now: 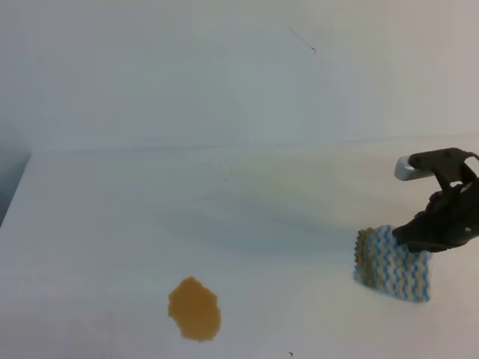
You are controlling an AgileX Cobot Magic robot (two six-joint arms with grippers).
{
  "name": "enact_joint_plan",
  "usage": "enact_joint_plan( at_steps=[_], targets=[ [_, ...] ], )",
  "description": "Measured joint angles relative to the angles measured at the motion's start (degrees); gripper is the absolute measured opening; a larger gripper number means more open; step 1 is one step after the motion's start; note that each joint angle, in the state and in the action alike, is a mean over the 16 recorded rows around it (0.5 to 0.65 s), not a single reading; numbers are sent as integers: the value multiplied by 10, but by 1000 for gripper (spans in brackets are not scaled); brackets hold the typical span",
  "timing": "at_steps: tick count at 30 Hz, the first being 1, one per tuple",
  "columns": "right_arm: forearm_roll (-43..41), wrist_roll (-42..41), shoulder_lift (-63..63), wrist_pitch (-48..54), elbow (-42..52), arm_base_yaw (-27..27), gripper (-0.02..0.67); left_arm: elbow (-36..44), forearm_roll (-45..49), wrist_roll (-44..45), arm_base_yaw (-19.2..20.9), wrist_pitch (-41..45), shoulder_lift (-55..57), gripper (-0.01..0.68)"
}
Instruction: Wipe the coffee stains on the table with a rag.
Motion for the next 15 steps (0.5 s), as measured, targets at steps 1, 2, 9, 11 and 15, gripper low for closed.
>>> enact_joint_plan(
  at_steps=[1,2,9,11,15],
  targets=[
    [3,-1,9,-2,-3,2,2,0,0,0,0,0,0,-1],
    [6,-2,17,-5,-5,4,2,0,0,0,0,0,0,-1],
    [30,-5,57,-46,-14,52,2,3,0,-1,0,-1,-2,-1],
    [36,-4,65,-61,-18,77,2,3,0,-1,0,-1,-2,-1],
    [52,-4,83,-90,-37,135,2,3,0,0,0,-1,-2,-1]
  ],
)
